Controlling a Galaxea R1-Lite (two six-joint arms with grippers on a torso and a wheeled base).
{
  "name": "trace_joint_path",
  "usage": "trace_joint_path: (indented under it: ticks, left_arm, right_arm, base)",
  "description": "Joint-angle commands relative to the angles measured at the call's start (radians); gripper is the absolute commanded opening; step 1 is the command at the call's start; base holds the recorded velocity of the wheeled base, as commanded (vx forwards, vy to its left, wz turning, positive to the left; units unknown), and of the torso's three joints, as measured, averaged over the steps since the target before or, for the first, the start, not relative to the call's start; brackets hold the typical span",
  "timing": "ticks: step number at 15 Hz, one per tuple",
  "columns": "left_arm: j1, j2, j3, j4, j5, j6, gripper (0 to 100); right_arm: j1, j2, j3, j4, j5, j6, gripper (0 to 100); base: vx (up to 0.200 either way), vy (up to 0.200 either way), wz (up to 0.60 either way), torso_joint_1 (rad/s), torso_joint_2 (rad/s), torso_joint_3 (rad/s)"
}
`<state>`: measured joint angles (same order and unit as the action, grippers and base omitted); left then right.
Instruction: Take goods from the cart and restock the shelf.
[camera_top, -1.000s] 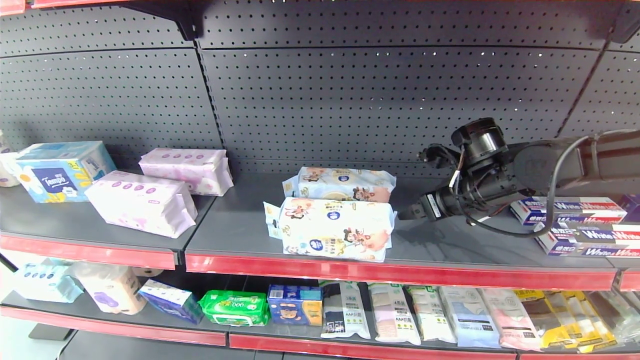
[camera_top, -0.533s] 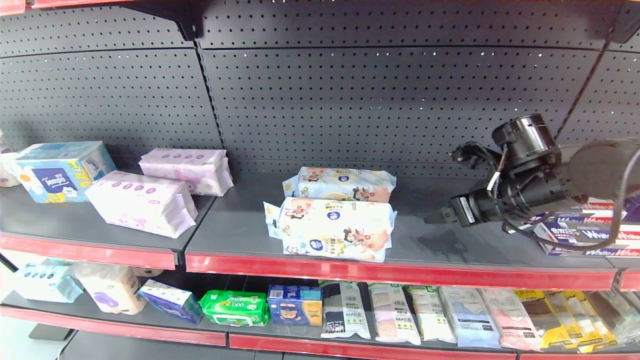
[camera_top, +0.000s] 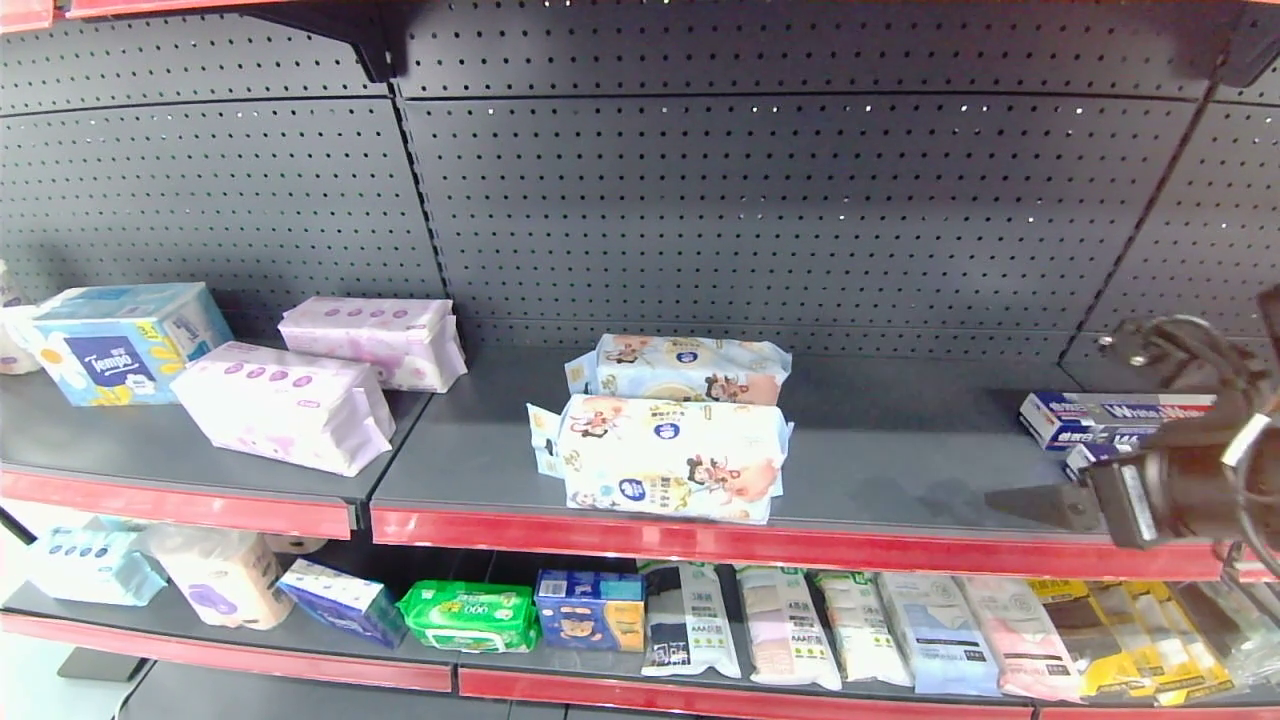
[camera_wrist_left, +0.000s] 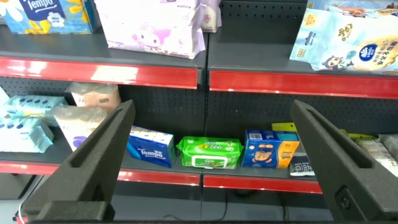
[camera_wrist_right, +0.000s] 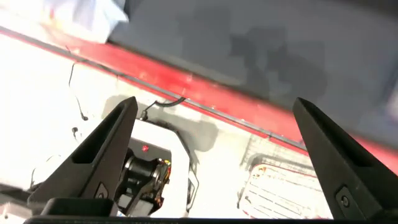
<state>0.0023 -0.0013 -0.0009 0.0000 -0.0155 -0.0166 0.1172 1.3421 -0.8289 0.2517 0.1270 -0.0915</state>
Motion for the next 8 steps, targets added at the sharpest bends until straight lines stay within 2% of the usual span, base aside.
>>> trace_joint_path:
  ticks: [1,5,8]
  left_arm:
    - [0.001,0.001,0.001,0.0,0.0,0.0,100]
    - [0.001,0.001,0.001,0.0,0.0,0.0,100]
    - [0.001,0.001,0.001,0.0,0.0,-0.002,100]
  right_arm:
    - [-0.088,-0.297,0.172,0.001,0.0,-0.019,100]
    - [-0.214,-0.5,0.266,0.012,-0.007,-0.039,100]
    - [-0.205,-0.572,0.312,0.014,-0.018,-0.037,100]
  base:
    - [0.0,0.0,0.0,0.0,0.0,0.0]
    - [0.0,0.0,0.0,0.0,0.0,0.0]
    - [0.0,0.0,0.0,0.0,0.0,0.0]
